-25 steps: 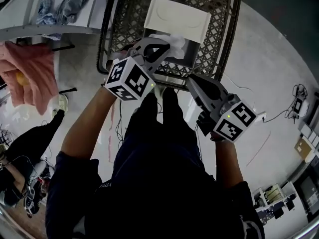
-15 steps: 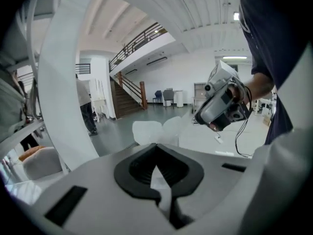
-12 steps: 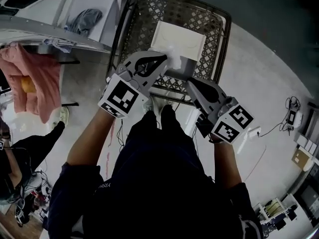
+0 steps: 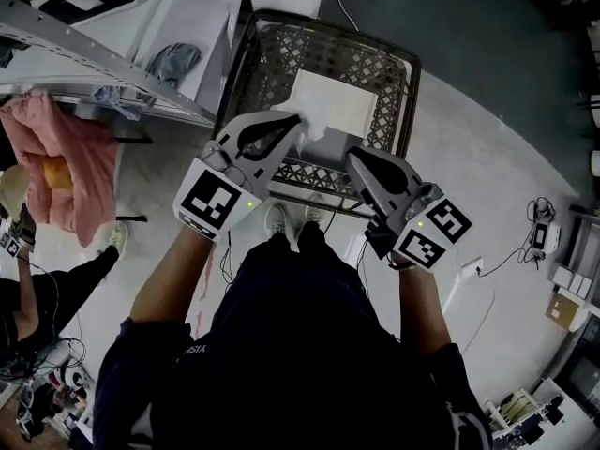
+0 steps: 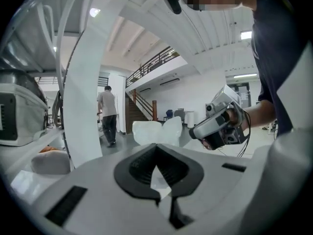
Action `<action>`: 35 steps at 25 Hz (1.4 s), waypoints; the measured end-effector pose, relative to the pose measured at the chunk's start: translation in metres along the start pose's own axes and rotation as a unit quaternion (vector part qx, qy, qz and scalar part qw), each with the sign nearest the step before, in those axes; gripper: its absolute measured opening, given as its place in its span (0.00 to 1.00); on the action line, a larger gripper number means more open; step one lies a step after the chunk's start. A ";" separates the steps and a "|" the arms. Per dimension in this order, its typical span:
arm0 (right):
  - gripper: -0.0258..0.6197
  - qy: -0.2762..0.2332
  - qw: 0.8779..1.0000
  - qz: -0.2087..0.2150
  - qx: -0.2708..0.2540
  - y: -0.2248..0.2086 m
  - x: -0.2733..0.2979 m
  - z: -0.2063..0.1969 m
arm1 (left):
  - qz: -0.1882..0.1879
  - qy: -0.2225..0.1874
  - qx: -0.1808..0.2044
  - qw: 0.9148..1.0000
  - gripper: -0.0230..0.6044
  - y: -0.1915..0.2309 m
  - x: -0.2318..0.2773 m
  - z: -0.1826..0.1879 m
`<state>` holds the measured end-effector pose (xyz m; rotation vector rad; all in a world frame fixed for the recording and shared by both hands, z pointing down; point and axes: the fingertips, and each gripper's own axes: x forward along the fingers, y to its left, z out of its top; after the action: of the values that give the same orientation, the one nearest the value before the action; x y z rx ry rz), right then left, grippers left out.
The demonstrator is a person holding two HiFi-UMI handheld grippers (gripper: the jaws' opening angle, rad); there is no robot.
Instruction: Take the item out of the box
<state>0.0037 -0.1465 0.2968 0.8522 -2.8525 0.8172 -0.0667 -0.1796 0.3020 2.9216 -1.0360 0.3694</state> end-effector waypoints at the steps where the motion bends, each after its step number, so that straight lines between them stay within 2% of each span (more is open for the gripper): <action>1: 0.08 -0.003 1.000 0.001 -0.004 0.003 0.000 0.003 | 0.003 -0.006 0.000 1.000 0.05 0.001 -0.003 0.004; 12: 0.08 -0.041 0.998 -0.001 -0.054 0.031 -0.009 0.037 | 0.023 -0.054 -0.023 0.998 0.05 -0.001 -0.035 0.038; 35: 0.08 -0.043 0.995 0.007 -0.087 0.058 -0.006 0.046 | 0.027 -0.070 -0.016 0.997 0.05 -0.001 -0.055 0.055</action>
<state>-0.0174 -0.1252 0.2289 0.8654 -2.9516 0.5341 -0.0953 -0.1502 0.2358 2.9322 -1.1281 0.1486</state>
